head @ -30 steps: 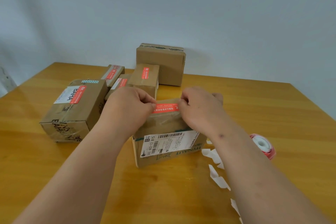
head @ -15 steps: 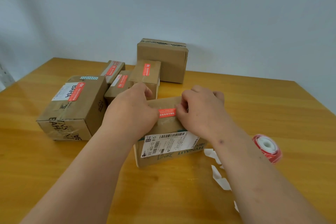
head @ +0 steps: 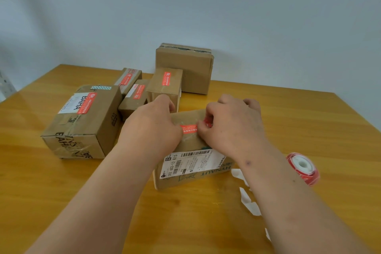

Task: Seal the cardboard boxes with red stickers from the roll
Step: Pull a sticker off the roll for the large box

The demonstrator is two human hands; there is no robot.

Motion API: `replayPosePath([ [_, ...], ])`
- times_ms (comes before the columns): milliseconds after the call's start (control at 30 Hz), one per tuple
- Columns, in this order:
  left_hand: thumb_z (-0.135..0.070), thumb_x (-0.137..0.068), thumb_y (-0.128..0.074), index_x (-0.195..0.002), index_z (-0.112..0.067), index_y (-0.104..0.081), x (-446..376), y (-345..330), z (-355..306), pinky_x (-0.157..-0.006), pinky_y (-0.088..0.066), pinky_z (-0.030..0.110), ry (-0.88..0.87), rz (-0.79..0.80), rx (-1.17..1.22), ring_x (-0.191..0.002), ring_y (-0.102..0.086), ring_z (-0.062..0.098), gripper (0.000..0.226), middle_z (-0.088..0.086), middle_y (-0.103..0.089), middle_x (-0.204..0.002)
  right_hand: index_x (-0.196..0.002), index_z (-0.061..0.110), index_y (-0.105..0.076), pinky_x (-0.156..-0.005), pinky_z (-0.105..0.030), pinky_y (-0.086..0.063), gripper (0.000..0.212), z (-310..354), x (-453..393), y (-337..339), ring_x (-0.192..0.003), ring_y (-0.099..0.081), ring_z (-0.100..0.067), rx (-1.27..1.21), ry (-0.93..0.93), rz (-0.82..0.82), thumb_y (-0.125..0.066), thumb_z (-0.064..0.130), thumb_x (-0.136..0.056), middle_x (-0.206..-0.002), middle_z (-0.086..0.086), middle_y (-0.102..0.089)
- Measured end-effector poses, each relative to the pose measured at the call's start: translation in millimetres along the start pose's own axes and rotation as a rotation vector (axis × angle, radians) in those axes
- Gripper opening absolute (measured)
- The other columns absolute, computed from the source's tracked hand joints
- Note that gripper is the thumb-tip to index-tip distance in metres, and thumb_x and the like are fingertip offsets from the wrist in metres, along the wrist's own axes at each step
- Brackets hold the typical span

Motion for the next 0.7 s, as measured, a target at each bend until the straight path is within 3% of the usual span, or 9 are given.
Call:
replayPosePath([
  [233, -0.028, -0.081, -0.068, -0.109, -0.031, -0.046, 0.0, 1.7, 4.6, -0.062, -0.049, 0.028, 0.002, 0.003, 0.040, -0.076, -0.056, 0.008, 0.035, -0.009, -0.058, -0.084, -0.090, 0.030, -0.069, -0.115, -0.053, -0.010, 0.039, 0.6, 7.6, 8.1, -0.107, -0.051, -0.021, 0.046, -0.063, 0.019, -0.046, 0.061, -0.080, -0.105, 0.007, -0.055],
  [300, -0.029, -0.081, -0.068, -0.109, -0.032, -0.046, -0.1, 1.3, 5.0, -0.062, -0.050, 0.027, -0.001, 0.005, 0.049, -0.076, -0.056, 0.007, 0.036, -0.010, -0.058, -0.084, -0.108, 0.030, -0.064, -0.116, -0.055, -0.008, 0.051, -3.4, 10.1, 11.7, -0.116, -0.049, -0.022, 0.054, -0.084, 0.004, -0.047, 0.067, -0.078, -0.118, 0.006, -0.055],
  [367, -0.029, -0.082, -0.068, -0.111, -0.032, -0.046, -0.1, 0.4, 6.0, -0.061, -0.051, 0.027, -0.003, 0.012, 0.060, -0.076, -0.057, 0.007, 0.037, -0.010, -0.059, -0.084, -0.132, 0.028, -0.048, -0.117, -0.053, -0.008, 0.070, -13.9, 10.0, 15.1, -0.127, -0.043, -0.023, 0.029, -0.138, 0.003, -0.050, 0.070, -0.076, -0.134, 0.004, -0.050],
  [467, -0.027, -0.084, -0.066, -0.115, -0.032, -0.046, 2.5, 0.7, 7.4, -0.060, -0.048, 0.024, -0.005, 0.002, 0.081, -0.077, -0.057, 0.007, 0.037, -0.011, -0.059, -0.085, -0.142, 0.029, -0.035, -0.116, -0.051, -0.018, 0.073, -24.9, 8.0, 12.8, -0.132, -0.040, -0.023, -0.132, -0.184, 0.000, -0.054, 0.062, -0.080, -0.141, 0.002, -0.046],
  [567, -0.027, -0.088, -0.061, -0.120, -0.029, -0.047, 6.7, 3.1, 4.7, -0.057, -0.041, 0.022, -0.018, -0.053, 0.092, -0.078, -0.055, 0.008, 0.035, -0.010, -0.057, -0.090, -0.140, 0.029, -0.041, -0.107, -0.048, -0.036, 0.068, -23.4, 6.5, -4.9, -0.127, -0.044, -0.022, -0.288, -0.213, 0.056, -0.050, 0.063, -0.082, -0.138, 0.003, -0.047],
  [700, -0.046, -0.086, -0.063, -0.120, -0.030, -0.047, 7.3, 3.8, -3.2, -0.058, -0.037, 0.024, -0.017, -0.070, 0.048, -0.082, -0.053, 0.010, 0.041, -0.009, -0.053, -0.102, -0.135, 0.027, -0.045, -0.094, -0.046, -0.047, 0.078, -21.7, 3.7, -22.4, -0.115, -0.051, -0.021, -0.368, -0.281, 0.117, -0.052, 0.074, -0.073, -0.130, 0.005, -0.044],
])
Point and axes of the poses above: each hand's wrist, its own x-axis away from the middle knuckle, its own y-axis out of the back of the hand, z = x × y, the point moved 7 cm from there along -x, towards the middle knuckle
